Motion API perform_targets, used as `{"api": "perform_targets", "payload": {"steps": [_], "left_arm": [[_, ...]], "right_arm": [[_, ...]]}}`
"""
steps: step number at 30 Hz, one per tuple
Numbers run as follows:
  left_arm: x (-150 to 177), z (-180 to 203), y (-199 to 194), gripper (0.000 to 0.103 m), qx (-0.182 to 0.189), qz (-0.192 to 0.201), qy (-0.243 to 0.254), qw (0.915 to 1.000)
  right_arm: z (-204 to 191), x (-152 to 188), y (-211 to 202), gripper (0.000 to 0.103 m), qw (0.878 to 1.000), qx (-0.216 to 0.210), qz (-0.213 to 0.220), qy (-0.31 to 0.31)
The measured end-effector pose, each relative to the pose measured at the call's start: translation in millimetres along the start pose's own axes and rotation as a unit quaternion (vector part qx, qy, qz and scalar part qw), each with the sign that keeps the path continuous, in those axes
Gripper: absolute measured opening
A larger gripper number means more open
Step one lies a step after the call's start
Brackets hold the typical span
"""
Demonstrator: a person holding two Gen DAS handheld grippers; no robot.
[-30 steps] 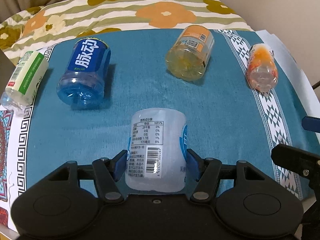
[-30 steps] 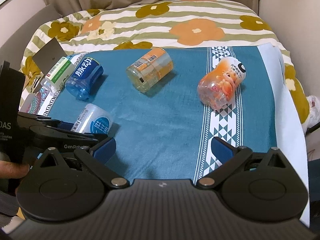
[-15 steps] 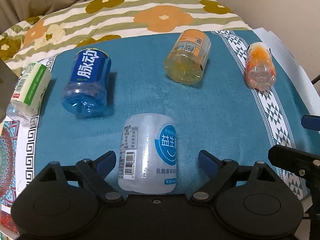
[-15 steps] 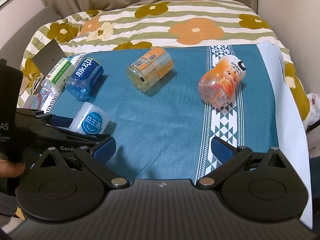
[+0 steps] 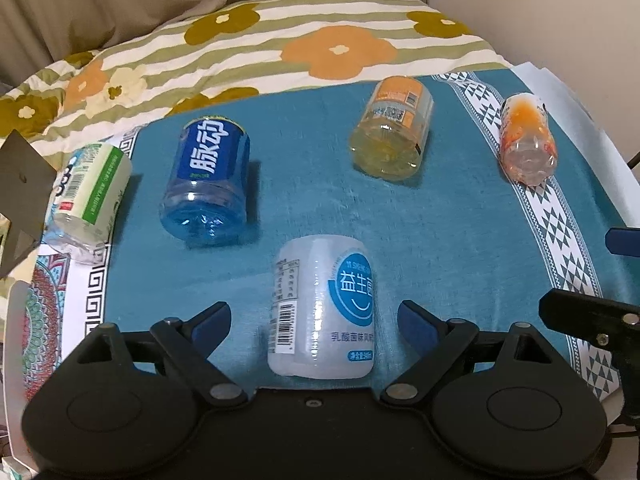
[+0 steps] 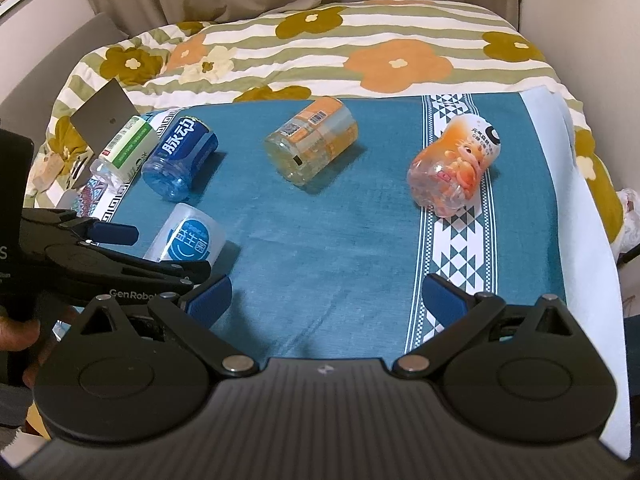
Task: Flip cup upright
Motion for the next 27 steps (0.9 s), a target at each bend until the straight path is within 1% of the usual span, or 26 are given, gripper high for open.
{"api": "perform_targets", "payload": {"steps": [3,5,8,13,15,18,22,25,27], "left_arm": [[0,-2,-14,0.093,0.000,0.012,-0.009,0.9999],[1,-6,-27,0.093,0.002,0.024,-0.022,0.9995],[5,-15,-52,0.093,-0.004,0.046,-0.047,0.9978],[15,-32,-96,0.100,-0.023,0.084,-0.080,0.9930],[22,-38,-109,0.103,-0.029,0.095,-0.086,0.9914],[32,-47,-118,0.103,-0.036,0.097,-0.083,0.9911],[50,-57,-116,0.103,-0.031,0.088,-0.072,0.9930],[67,-66,-110,0.103,-0.023,0.082,-0.066,0.9941],[75,-74,-106,0.103,-0.019,0.079,-0.062,0.9948]], "right_arm": [[-2,-1,-3,0.103,1.000,-0.002,0.001,-0.003],[-4,-3,-7,0.103,1.000,-0.002,0.003,-0.006],[-9,-9,-19,0.103,1.000,-0.010,0.005,-0.009],[-24,-22,-36,0.103,1.000,-0.016,0.010,-0.018],[-33,-26,-43,0.103,0.999,-0.015,0.016,-0.023],[-48,-29,-47,0.103,0.999,-0.006,0.018,-0.031],[-69,-30,-37,0.103,0.999,-0.009,-0.007,-0.030],[-82,-30,-21,0.103,0.999,-0.017,-0.039,-0.020],[-87,-31,-5,0.103,0.997,-0.024,-0.067,-0.001]]}}
Point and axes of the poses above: each gripper's, at about its wrist camera, not at the fingertips, and y roughly the way its jaws point, z to its right, x to its underside, the point moved 6 cm from there along y, roughly the way its jaws point, and after that the axes turned 12 degrees about y, right-handed, at the moved point
